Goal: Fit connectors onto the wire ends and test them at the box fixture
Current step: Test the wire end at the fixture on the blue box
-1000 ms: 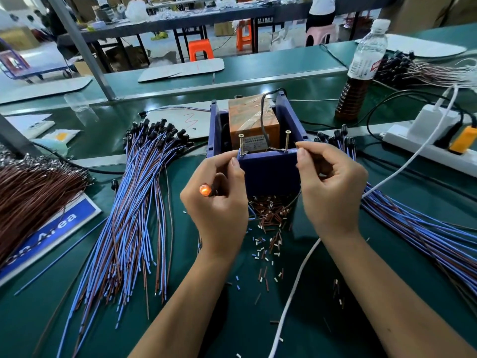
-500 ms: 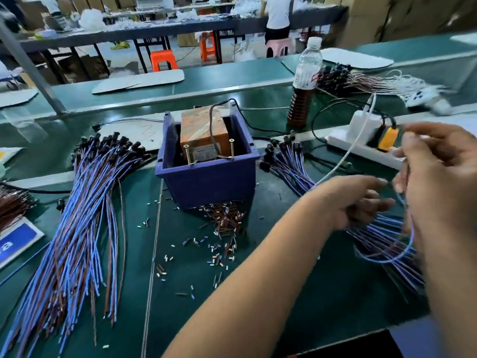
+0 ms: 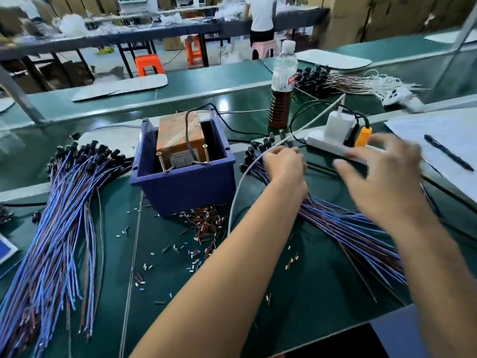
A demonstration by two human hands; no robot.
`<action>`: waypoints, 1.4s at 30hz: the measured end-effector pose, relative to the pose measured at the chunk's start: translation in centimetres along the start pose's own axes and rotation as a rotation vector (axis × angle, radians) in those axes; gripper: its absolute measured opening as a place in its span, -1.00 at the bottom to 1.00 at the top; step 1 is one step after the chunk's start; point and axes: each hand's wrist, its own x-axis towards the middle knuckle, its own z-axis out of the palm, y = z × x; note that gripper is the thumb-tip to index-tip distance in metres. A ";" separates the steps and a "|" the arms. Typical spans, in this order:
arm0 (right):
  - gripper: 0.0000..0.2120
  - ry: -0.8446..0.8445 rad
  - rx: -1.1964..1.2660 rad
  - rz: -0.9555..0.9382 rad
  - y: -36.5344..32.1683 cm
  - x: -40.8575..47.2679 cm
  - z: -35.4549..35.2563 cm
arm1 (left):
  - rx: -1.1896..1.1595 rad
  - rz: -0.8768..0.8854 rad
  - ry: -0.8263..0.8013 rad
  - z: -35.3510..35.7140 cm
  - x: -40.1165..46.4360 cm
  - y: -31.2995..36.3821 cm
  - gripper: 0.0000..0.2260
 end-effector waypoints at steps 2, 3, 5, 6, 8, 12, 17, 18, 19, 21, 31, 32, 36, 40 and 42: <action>-0.61 -0.168 0.022 -0.136 -1.7 -0.3 1.2 | -0.074 0.070 0.066 -0.4 0.5 0.7 -0.81; -0.62 -0.226 0.034 -0.178 -2.1 -0.5 1.7 | -0.117 0.090 0.087 -0.7 0.7 1.0 -0.79; -0.67 -0.274 0.116 -0.207 -2.2 -1.1 2.3 | -0.196 0.124 0.128 -1.0 1.1 1.7 -0.75; -0.73 -0.268 0.174 -0.214 -2.0 -1.3 2.5 | -0.230 0.137 0.149 -1.2 1.2 1.9 -0.73; -0.83 -0.223 0.262 -0.233 -1.5 -1.5 2.5 | -0.275 0.155 0.170 -1.4 1.2 2.1 -0.73; -0.78 -0.231 0.179 -0.256 -0.3 -1.0 1.6 | -0.098 0.227 0.235 -1.5 1.7 1.5 -0.77; -0.76 -0.302 -0.093 -0.221 0.4 -0.8 2.3 | 0.224 0.309 0.401 -2.3 2.0 0.9 -0.73; -0.75 -0.293 -0.098 -0.215 0.1 -0.9 2.5 | 0.277 0.321 0.409 -2.4 2.0 0.9 -0.72; -0.69 -0.289 -0.097 -0.203 -0.2 -1.0 2.8 | 0.329 0.332 0.403 -2.5 2.0 0.8 -0.73; -0.43 -0.336 -0.128 -0.165 -1.1 -1.0 3.6 | 0.431 0.345 0.372 -2.9 1.6 0.9 -0.79; -0.78 -0.343 -0.238 -0.161 -2.1 -0.7 5.6 | 0.831 0.259 0.153 -3.4 -0.3 0.6 -0.78; -0.80 -0.331 -0.246 -0.169 -2.0 -0.5 5.8 | 0.863 0.252 0.110 -3.2 -0.4 0.5 -0.77; -0.80 -0.302 -0.168 -0.138 -1.2 0.4 6.2 | 0.961 0.220 0.024 -2.4 -0.5 0.7 -0.84; -0.77 -0.248 -0.177 -0.119 -1.5 0.6 6.7 | 0.973 0.238 0.014 -2.2 -0.5 1.5 -0.92; -0.72 -0.244 -0.179 -0.097 -1.7 0.3 6.9 | 0.999 0.245 -0.016 -2.4 -0.6 1.9 -0.88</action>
